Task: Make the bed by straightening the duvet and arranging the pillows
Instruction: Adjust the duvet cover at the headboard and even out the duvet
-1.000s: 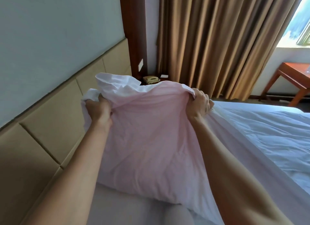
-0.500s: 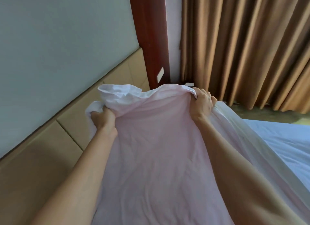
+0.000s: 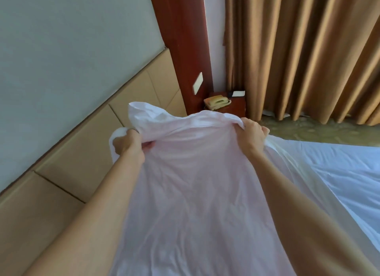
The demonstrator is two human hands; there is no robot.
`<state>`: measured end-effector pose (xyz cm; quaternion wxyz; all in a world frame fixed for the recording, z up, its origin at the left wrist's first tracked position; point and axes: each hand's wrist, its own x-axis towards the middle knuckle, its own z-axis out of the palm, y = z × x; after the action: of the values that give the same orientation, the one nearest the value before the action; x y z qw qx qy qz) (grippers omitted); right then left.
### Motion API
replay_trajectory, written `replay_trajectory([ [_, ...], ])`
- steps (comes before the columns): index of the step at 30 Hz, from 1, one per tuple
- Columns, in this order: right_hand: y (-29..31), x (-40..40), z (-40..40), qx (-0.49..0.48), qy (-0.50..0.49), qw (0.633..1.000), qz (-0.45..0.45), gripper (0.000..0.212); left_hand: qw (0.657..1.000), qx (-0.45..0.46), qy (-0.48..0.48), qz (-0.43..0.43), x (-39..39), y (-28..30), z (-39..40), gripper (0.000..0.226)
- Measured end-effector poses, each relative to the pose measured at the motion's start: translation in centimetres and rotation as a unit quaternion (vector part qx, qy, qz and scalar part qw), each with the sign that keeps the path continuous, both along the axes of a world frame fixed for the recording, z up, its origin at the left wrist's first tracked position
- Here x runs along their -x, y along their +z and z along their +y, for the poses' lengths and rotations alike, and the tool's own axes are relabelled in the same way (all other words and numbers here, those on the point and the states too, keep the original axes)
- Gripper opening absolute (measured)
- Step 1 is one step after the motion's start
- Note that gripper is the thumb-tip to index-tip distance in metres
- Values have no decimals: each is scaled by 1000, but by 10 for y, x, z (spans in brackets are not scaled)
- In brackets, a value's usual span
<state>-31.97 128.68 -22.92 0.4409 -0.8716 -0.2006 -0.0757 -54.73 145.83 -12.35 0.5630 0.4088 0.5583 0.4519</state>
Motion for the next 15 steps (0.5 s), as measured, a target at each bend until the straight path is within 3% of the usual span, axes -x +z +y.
replay_trajectory([
  [5, -58, 5, -17, 82, 9, 994, 69, 27, 992, 114, -1, -62, -2, -33, -11, 24],
  [7, -72, 6, -21, 98, 5, 990, 105, 23, 984, 121, -71, -111, -4, -44, -14, 19],
  [10, -77, 18, -33, 97, 24, 981, 166, 26, 971, 149, -160, -102, 8, -61, -23, 24],
  [15, -93, 59, -61, 190, 84, 931, 298, 21, 936, 121, -293, 156, 82, -105, -46, 14],
])
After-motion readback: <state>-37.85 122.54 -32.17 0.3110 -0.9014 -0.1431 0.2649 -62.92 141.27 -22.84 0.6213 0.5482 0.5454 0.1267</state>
